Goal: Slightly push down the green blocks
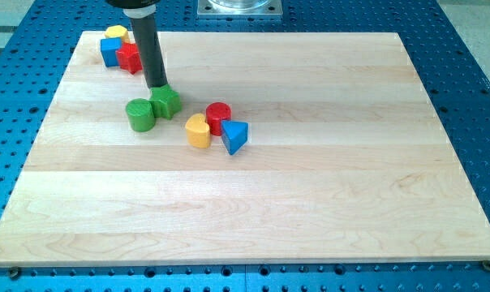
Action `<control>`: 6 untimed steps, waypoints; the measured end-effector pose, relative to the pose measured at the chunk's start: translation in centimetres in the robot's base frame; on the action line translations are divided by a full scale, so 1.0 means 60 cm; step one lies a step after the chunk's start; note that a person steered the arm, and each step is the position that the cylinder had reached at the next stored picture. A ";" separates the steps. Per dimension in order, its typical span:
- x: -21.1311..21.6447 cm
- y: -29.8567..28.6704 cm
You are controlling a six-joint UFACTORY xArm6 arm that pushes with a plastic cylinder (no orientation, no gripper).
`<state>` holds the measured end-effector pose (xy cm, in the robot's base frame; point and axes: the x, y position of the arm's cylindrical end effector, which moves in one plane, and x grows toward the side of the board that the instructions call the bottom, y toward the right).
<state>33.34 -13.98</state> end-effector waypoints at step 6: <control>0.069 0.012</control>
